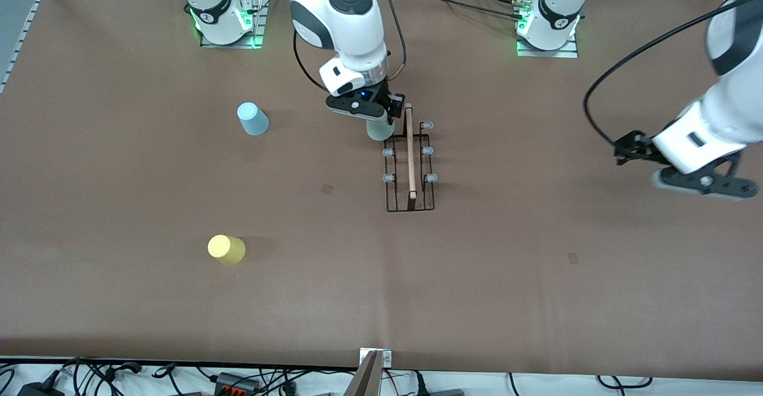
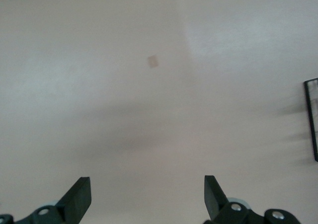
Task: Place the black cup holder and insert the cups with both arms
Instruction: 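Lower the teal cup onto a holder peg and open the right gripper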
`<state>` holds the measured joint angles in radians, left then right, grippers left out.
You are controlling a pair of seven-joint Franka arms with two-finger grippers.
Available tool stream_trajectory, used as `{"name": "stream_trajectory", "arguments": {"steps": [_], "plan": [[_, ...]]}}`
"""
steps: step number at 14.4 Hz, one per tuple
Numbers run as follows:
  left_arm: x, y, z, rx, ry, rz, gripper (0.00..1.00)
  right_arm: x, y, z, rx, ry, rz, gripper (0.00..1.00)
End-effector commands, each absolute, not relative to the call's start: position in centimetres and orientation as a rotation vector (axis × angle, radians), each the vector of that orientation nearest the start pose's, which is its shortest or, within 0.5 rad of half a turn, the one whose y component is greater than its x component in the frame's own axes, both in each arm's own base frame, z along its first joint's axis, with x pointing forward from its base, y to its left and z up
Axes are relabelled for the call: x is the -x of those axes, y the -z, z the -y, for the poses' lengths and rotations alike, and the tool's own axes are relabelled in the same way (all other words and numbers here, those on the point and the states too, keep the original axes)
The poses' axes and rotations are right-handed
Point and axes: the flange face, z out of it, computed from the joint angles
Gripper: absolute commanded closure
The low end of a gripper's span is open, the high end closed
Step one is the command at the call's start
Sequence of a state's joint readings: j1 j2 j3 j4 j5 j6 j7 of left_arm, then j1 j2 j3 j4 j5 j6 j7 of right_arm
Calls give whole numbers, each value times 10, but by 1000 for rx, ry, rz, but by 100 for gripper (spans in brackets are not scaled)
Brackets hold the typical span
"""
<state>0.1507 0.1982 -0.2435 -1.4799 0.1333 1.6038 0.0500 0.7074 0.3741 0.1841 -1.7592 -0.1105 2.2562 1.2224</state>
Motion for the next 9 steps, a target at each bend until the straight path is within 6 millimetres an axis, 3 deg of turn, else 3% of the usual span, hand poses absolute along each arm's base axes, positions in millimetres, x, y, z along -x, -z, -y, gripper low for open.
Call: {"name": "stream_trajectory", "arguments": {"steps": [1,5,7,9], "plan": [[-570,-569,4,3096,-111,-129,0,-431,-362,-514,3002,154,-439,84],[-564,-570,-22,3089,55,-63,0,-423,-350,-524,2997,139,-409,80],[-556,-569,-20,3104,-71,-73,0,-423,-346,-525,3002,133,-410,80],[-555,-568,-18,3106,-88,-78,0,-423,-346,-525,3002,133,-410,77]]}}
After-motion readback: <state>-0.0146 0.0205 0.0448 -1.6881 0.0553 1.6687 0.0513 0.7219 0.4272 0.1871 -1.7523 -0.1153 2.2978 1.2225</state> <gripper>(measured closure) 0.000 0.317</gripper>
